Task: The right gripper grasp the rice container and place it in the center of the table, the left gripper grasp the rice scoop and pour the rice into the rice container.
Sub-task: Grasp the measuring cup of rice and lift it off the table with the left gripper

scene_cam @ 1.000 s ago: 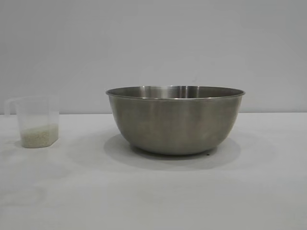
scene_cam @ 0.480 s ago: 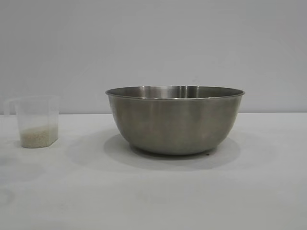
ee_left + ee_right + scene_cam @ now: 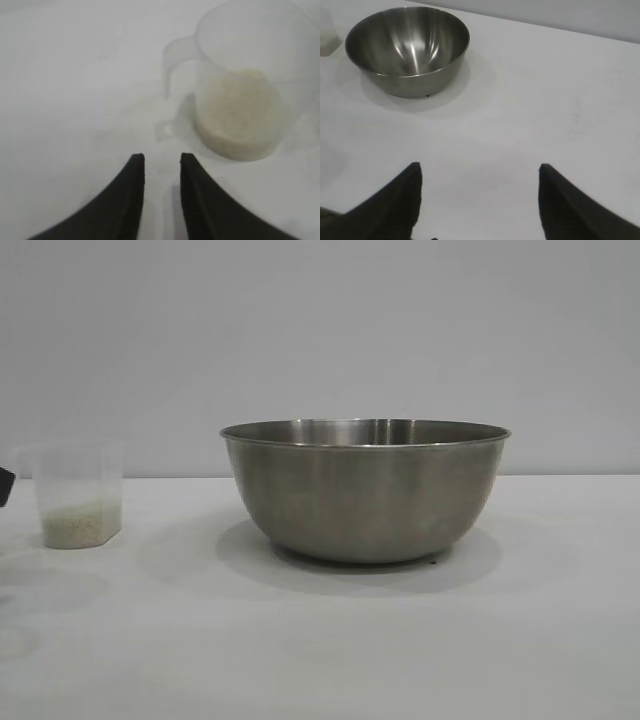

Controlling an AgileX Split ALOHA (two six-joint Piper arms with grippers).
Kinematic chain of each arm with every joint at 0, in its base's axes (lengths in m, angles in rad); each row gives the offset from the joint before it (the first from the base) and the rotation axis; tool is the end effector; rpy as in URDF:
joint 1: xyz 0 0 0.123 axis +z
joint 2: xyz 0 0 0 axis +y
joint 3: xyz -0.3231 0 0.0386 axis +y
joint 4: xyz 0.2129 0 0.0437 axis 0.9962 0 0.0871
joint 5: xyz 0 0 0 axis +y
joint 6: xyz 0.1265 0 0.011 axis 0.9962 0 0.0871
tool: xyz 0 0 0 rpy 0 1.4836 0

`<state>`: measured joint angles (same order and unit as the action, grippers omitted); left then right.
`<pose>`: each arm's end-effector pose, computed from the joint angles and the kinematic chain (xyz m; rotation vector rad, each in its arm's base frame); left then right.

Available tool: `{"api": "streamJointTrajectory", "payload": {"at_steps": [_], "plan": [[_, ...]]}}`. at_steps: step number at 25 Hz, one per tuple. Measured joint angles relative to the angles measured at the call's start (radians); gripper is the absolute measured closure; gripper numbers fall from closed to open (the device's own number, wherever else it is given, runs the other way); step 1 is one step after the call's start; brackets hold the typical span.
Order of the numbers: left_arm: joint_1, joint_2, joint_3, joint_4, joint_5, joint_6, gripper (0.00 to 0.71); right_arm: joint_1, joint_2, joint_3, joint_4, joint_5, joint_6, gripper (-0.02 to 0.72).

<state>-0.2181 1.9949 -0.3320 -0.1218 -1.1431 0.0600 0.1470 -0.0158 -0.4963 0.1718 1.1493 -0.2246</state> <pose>0.3022 -0.0526 0.1323 0.1568 1.9973 -0.0227 -0.0546 0.0119 0.2339 -0.4083 2.0721 0.1616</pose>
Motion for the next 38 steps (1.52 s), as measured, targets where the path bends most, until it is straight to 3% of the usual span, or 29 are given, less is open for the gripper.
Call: {"api": "streamJointTrajectory", "payload": {"at_steps": [32,38], "plan": [[0.0,0.102,-0.163,-0.067,-0.002,0.032,0.434,0.0,0.0,0.0,0.0,0.0,0.0,0.281],[0.026,0.108,-0.2,-0.043,-0.002,0.032,0.434,0.0,0.0,0.0,0.0,0.0,0.0,0.281]]}}
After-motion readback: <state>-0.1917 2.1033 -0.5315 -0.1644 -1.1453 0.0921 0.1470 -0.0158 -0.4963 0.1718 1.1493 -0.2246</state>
